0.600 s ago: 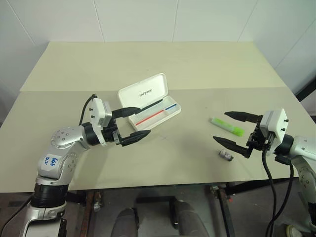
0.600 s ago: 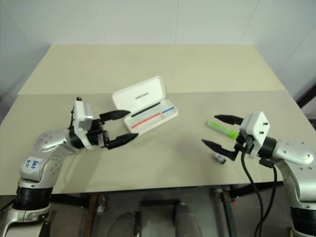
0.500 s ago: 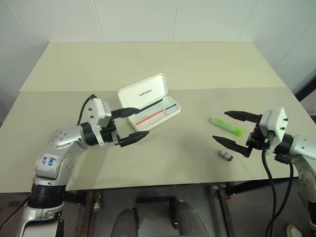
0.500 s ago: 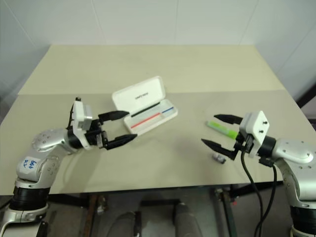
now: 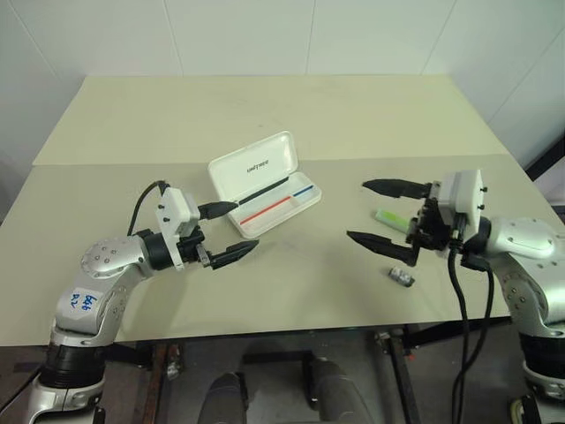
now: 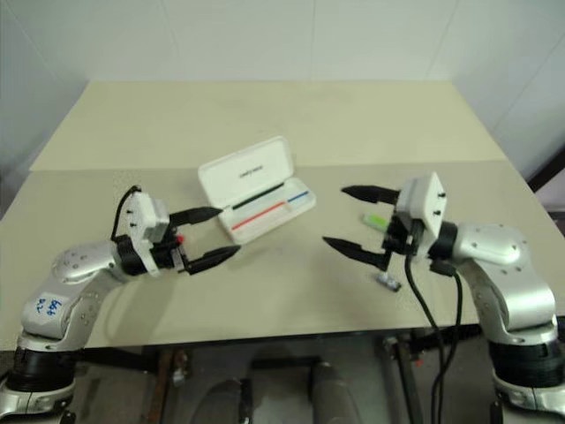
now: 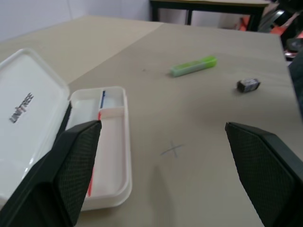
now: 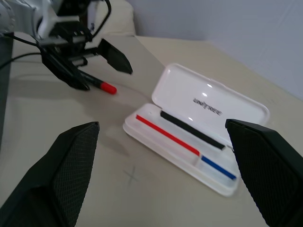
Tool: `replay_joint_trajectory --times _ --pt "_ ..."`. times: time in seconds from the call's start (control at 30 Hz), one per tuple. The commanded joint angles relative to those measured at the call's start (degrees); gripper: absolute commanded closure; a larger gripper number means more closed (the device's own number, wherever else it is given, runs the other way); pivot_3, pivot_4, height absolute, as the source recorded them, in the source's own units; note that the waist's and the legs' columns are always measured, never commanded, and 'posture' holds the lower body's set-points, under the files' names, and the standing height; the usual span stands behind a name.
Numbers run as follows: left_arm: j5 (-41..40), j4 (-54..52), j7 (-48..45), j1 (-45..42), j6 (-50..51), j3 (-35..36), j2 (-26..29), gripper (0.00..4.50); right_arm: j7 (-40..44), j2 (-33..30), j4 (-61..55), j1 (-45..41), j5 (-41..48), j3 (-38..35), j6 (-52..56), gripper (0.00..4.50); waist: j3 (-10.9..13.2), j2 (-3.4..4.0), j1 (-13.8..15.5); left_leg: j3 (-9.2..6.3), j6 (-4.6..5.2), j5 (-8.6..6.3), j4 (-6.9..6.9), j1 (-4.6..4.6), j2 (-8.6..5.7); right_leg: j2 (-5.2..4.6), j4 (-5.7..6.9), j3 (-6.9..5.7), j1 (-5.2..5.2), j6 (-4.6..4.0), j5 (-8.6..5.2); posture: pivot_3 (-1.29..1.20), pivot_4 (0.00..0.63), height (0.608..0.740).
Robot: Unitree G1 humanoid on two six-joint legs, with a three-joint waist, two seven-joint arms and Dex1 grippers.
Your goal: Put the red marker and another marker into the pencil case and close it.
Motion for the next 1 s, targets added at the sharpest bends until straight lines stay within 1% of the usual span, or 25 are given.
replay_joint_trajectory --times 0.03,0.07,0.23,0.33,0.57,1.0 --pt "3.58 -0.93 3.17 0.94 -0.43 -1.09 -0.28 1.0 -0.89 1.52 -1.17 -1.54 0.22 1.29 -0.29 0.0 0.0 0.0 0.12 0.0 0.0 0.0 0.0 -0.02 0.0 0.0 0.03 0.0 -0.04 -0.01 -0.01 0.0 0.15 0.74" --pt "3.85 -1.17 4.38 0.77 0.71 -1.43 -0.74 1.27 -0.99 1.87 -1.32 -2.02 0.33 1.61 -0.11 0.0 0.0 0.0 0.25 0.0 0.0 0.0 0.0 -0.06 0.0 0.0 0.03 0.0 -0.06 -0.01 0.0 0.0 0.15 0.74" --pt "7.18 1.1 7.16 -0.81 1.84 -4.85 -2.54 1.27 -1.48 2.59 -2.13 -1.77 0.23 2.25 -0.53 0.0 0.0 0.0 0.56 0.01 -0.03 -0.02 0.04 -0.11 -0.06 -0.07 -0.01 0.0 -0.05 0.01 0.01 0.0 0.15 0.74" --pt "9.52 4.14 9.74 -4.0 2.33 -6.59 -4.72 1.27 -2.65 3.29 -3.4 -0.61 0.28 2.41 -0.57 0.0 0.0 0.0 0.78 0.0 -0.03 -0.02 0.05 -0.09 -0.05 -0.06 0.03 -0.02 -0.06 0.02 0.01 0.0 0.15 0.74" --pt "13.8 11.33 9.4 -10.98 0.55 -10.81 -7.45 1.27 -5.28 5.71 -4.62 -0.33 -0.94 3.0 -1.63 0.0 0.0 0.0 1.05 0.0 -0.02 -0.01 0.07 -0.07 -0.04 -0.02 0.08 -0.02 -0.07 0.03 0.02 0.0 0.15 0.74" --pt "17.46 16.96 8.0 -14.39 -0.56 -14.0 -9.81 1.27 -8.63 7.66 -6.85 -0.05 -2.4 2.92 -2.24 0.0 0.0 0.0 1.58 0.0 -0.02 -0.01 0.07 -0.13 -0.05 -0.02 0.17 -0.01 -0.19 0.1 0.05 0.0 0.15 0.74"
